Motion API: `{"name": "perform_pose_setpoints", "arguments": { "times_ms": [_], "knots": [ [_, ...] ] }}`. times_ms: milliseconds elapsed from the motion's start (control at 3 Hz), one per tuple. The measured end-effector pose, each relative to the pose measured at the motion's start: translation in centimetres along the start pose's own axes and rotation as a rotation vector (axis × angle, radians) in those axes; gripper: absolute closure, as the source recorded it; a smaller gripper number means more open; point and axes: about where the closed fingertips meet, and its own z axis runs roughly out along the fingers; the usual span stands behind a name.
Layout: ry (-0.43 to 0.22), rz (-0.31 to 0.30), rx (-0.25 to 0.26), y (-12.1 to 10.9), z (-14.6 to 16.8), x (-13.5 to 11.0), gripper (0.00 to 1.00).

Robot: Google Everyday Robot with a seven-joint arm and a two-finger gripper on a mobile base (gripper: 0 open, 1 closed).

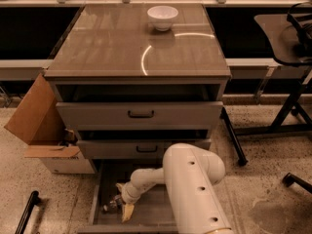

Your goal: Pick water bottle from bottom drawer and place on counter

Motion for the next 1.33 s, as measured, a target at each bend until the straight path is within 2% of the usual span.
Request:
{"name": "perform_pose_setpoints", "arguments": {
  "times_ms": [667, 1000, 1333],
  "knots": [
    [0.008, -0.004, -0.013, -0.9, 1.5, 2.3, 0.48],
    [0.007, -0.016, -0.015, -1.2, 1.4, 2.6, 0.72],
    [-0.021, -0.044, 0.031, -1.8, -2.0, 1.7, 0.95]
  ]
}}
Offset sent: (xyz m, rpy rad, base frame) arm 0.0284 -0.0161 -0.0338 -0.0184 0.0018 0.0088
